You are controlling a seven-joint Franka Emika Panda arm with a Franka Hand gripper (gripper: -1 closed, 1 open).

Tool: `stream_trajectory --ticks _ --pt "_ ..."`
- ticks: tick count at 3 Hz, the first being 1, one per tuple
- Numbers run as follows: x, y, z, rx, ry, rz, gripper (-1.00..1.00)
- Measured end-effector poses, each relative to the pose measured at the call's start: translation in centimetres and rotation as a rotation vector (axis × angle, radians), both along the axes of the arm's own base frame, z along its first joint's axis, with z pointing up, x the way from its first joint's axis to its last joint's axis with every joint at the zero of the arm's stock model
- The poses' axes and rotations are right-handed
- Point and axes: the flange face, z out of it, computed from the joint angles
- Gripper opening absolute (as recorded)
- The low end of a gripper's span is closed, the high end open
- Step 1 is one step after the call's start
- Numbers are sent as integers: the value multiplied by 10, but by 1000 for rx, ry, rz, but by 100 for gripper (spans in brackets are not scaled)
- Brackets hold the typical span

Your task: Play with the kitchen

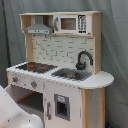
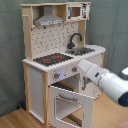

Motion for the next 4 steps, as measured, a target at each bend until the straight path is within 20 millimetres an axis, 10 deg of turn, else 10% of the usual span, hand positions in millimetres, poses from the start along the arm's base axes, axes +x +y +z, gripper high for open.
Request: stream_trajectory --ticks 4 --pt "15 57 -63 164 -200 284 100"
